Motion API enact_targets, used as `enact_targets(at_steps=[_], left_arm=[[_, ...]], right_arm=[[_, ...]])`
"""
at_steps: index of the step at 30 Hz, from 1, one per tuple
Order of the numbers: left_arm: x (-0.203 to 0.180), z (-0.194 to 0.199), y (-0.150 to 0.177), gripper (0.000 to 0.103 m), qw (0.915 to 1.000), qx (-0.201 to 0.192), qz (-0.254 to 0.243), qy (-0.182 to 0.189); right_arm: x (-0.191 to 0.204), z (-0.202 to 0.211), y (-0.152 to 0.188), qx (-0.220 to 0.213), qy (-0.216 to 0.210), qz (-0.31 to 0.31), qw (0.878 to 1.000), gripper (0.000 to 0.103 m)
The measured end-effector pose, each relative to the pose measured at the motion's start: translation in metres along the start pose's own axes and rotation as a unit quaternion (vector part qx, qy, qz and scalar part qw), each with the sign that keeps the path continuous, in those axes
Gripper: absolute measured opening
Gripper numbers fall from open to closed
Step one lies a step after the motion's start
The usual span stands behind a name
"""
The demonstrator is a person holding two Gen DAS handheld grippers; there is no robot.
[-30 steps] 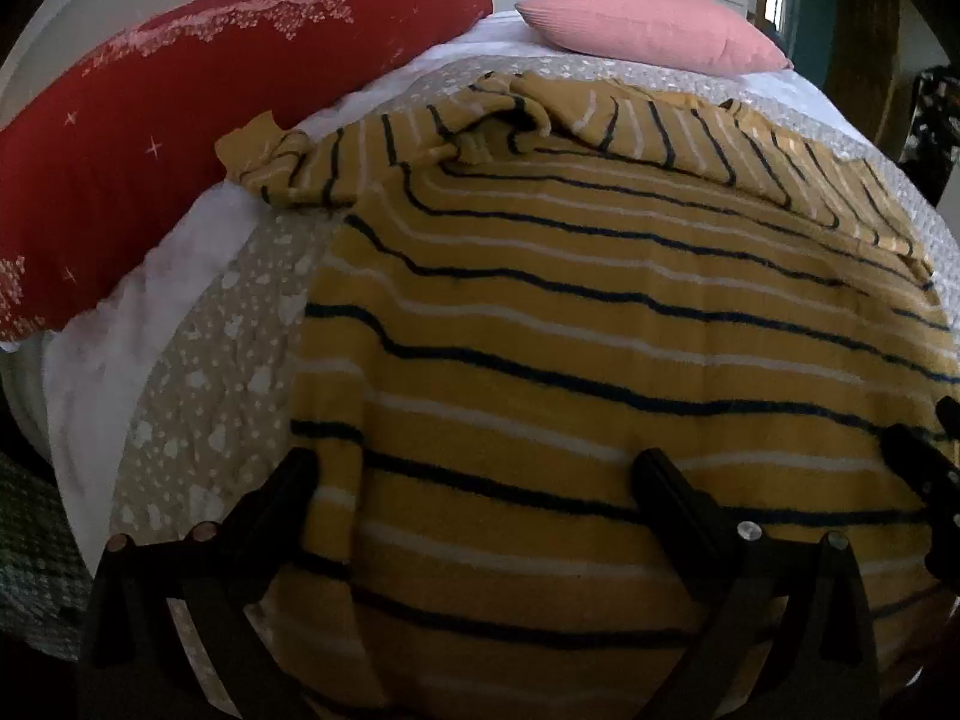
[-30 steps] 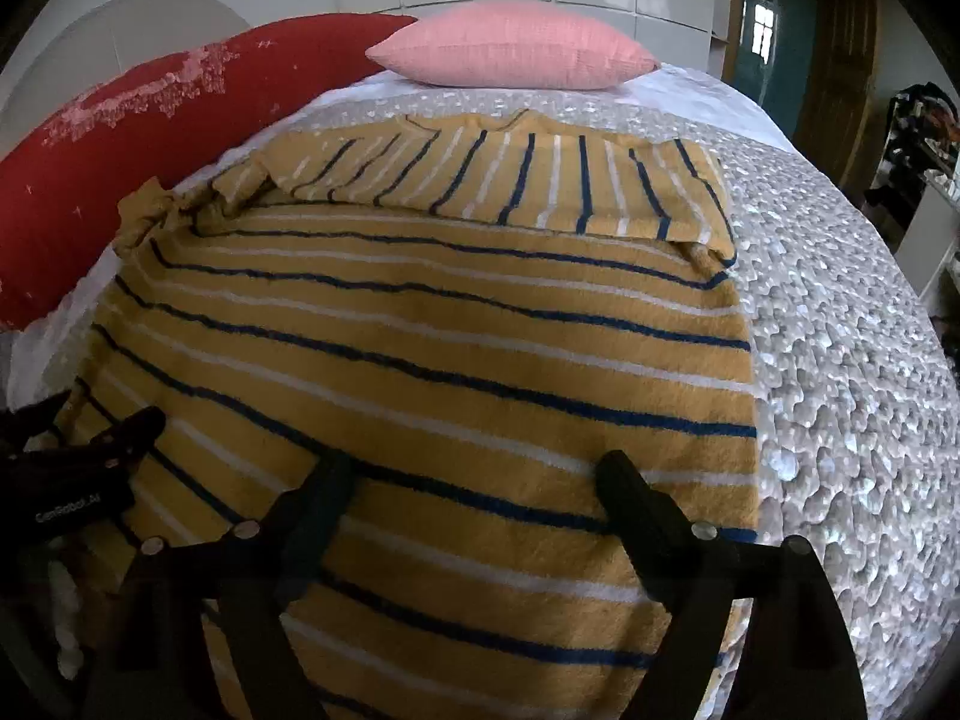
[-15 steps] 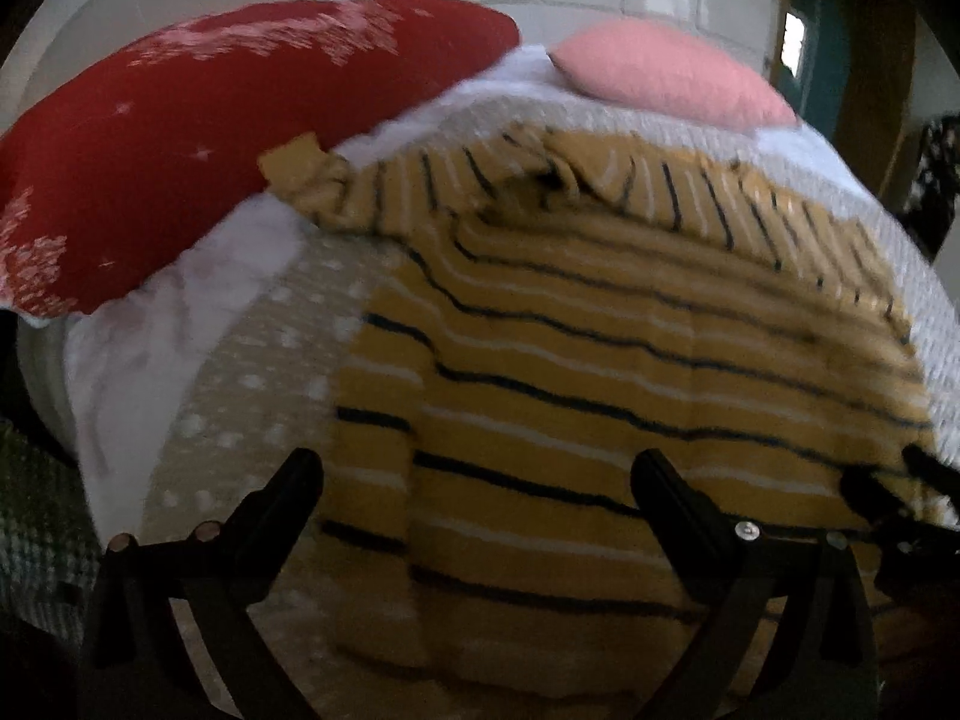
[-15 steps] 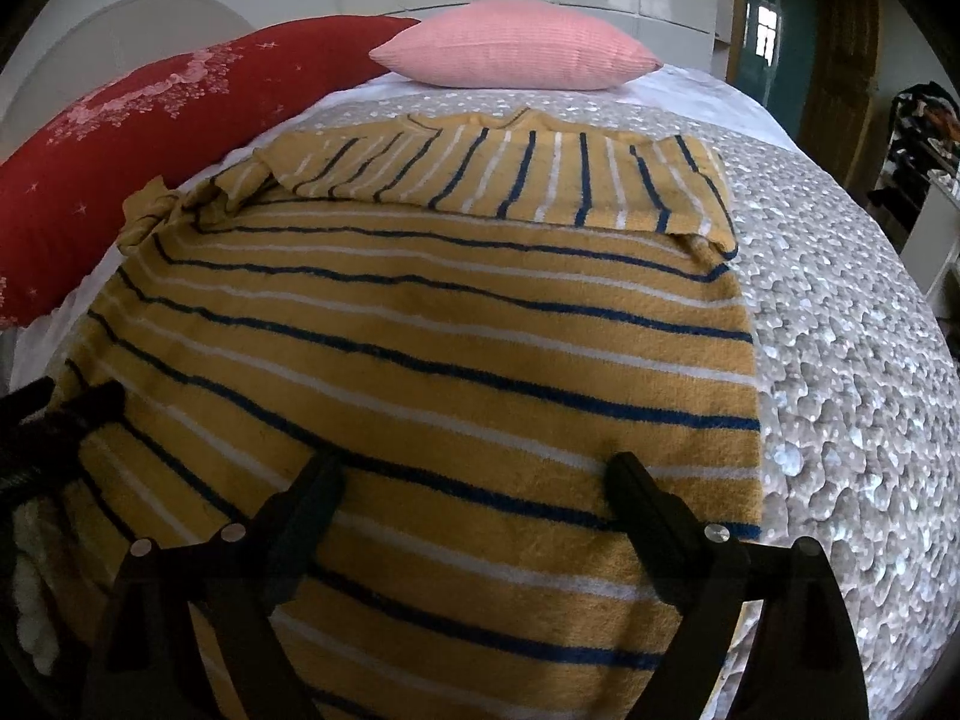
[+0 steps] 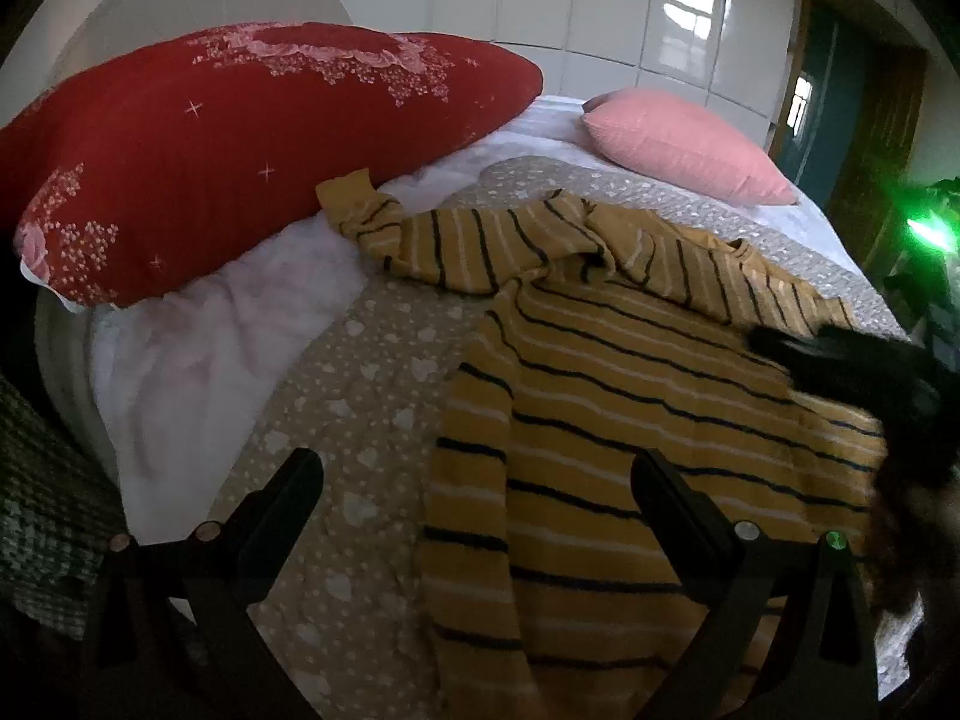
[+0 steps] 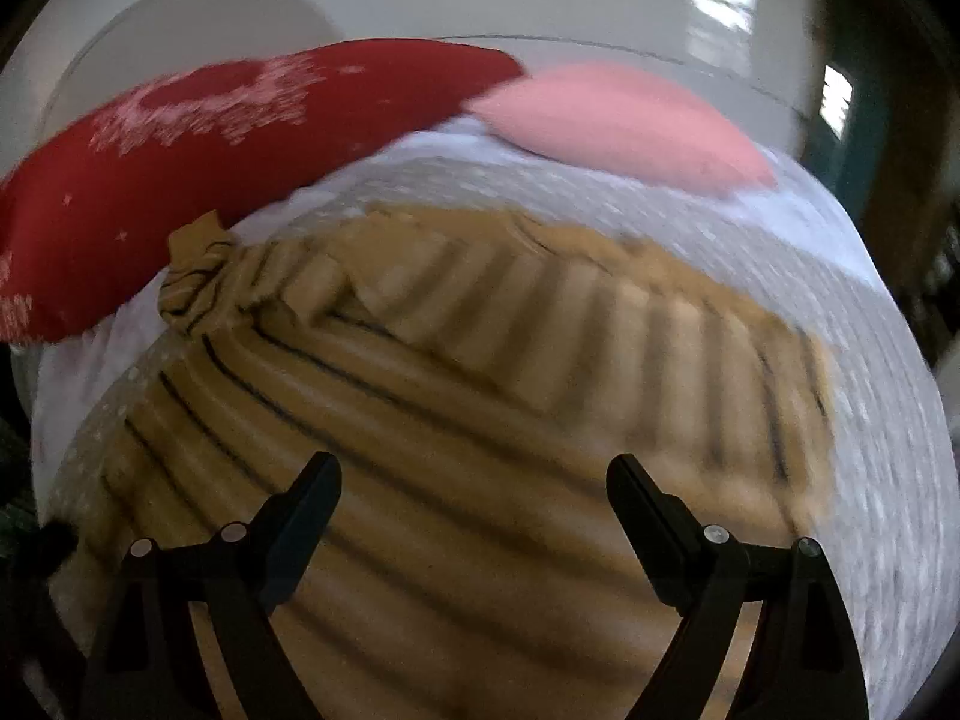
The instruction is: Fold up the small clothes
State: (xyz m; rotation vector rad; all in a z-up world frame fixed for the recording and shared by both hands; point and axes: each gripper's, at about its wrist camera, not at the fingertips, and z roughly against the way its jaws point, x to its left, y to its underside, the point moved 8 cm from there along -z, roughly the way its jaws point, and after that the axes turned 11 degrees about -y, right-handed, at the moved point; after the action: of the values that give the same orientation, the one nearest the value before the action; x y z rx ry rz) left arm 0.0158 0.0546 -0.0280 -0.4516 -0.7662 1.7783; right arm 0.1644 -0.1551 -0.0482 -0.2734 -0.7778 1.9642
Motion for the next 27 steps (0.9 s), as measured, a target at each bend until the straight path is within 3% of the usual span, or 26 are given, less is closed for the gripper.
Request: enact_targets(at_steps=[4,7,8,9,10,11,14,17,19,23,26,27], left_arm=[[0.009,-0.001,0.001,0.102,0.9999,0.001,0.010,0.012],[0.020,0.000,0.002,0.102,0.9996,0.001,0.024,0.018],[0.024,0.001,0.002,0.102,0.9994,0.001,0.028,0.018],[0.026,0.001,0.002,0.102,0.9993,0.001,0.031,0.018],[0.029,0.001,0.003,0.102,0.9993,0.001,0.034,0.018],[0.032,0.002,0.003,0.102,0.9991,0.002,0.037,0.019],[0.043,0.005,0.002,0.102,0.9984,0.000,0.051,0.023],[0.052,0.003,-0.002,0.102,0.9977,0.002,0.063,0.023],[0.057,0.002,-0.002,0.102,0.9976,0.003,0.067,0.018],[0.060,-0.001,0.001,0.102,0.9976,0.011,0.067,0.014],[0.058,-0.007,0.005,0.102,0.9974,0.022,0.067,0.015],[0.057,-0.008,0.006,0.102,0.9972,0.027,0.067,0.016]], right_arm=[[0.024,-0.059,-0.038,0.012,0.025,0.074,0.997,0.090],[0.029,-0.094,-0.059,0.018,0.038,0.082,0.996,0.086],[0.030,-0.106,-0.065,0.024,0.038,0.077,0.996,0.080],[0.029,-0.116,-0.066,0.033,0.042,0.073,0.996,0.070],[0.026,-0.124,-0.068,0.045,0.047,0.072,0.995,0.028],[0.023,-0.130,-0.068,0.057,0.050,0.070,0.995,0.008],[0.002,-0.111,-0.082,0.028,0.061,0.038,0.997,0.008],[-0.051,-0.065,-0.093,-0.012,0.102,-0.016,0.995,0.006],[-0.104,-0.025,-0.090,-0.032,0.146,-0.064,0.987,0.006],[-0.212,0.047,-0.061,-0.044,0.245,-0.144,0.958,0.006],[-0.293,0.101,-0.014,-0.031,0.327,-0.216,0.919,0.009],[-0.303,0.112,-0.002,-0.027,0.335,-0.228,0.914,0.010]])
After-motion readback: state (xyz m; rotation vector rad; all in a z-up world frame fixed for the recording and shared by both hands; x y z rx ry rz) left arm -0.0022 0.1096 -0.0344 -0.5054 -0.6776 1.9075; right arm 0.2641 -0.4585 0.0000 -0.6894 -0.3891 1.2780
